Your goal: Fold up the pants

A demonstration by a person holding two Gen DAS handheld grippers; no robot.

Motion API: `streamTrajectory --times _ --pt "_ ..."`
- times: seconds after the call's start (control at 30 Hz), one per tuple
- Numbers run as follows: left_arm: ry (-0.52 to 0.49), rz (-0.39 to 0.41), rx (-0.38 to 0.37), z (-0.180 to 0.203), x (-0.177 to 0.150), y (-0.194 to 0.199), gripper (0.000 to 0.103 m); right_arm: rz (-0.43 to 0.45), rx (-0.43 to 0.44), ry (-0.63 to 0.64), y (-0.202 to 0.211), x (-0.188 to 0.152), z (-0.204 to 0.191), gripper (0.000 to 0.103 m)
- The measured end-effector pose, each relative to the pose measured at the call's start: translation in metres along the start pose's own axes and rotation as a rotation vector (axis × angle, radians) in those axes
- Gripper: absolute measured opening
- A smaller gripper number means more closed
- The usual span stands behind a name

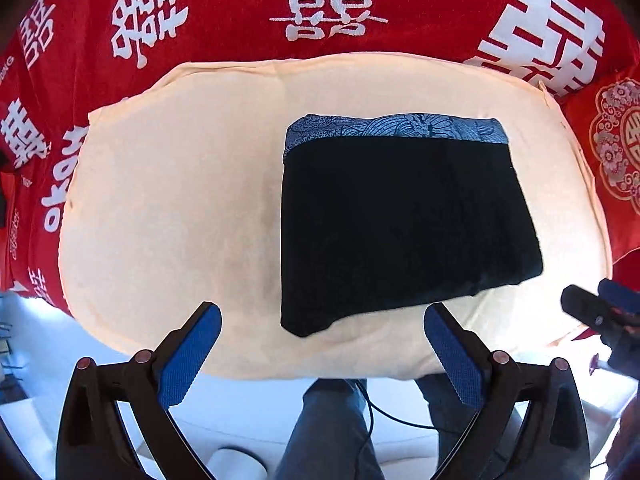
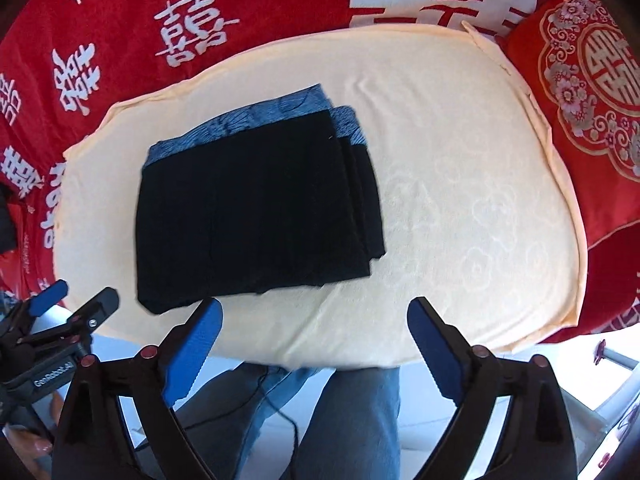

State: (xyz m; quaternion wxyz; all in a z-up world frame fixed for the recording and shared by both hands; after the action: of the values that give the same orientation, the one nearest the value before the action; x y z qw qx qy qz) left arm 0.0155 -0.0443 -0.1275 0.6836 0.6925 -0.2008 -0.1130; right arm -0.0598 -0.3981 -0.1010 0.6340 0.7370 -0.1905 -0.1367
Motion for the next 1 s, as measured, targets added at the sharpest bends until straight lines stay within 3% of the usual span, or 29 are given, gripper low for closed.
streamTrajectory --times 0.5,1.0 --pt "-0.008 -0.012 0.035 -0.005 0.002 0.027 0.101 -0.003 -0.005 0.052 0.026 -0.006 -0.030 0.095" --pt "-0.027 -0.034 0.028 -0.002 -0.001 0.026 0.101 0.016 -0.045 0.088 0.031 0.003 -0.042 0.095"
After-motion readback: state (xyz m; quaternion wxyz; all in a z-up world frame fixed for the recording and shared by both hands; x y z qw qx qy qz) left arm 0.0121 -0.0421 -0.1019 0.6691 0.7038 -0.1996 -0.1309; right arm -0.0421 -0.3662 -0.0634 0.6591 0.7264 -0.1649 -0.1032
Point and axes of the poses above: each gripper's, at about its wrist camera, not at the fingertips, and y roughly against the way its jaws point, z to its right, x to its top, the point moved 5 cm from there along -y, roughly the way its jaws point, and after that the axes turned 6 degrees about -y, right-handed, at the moved point
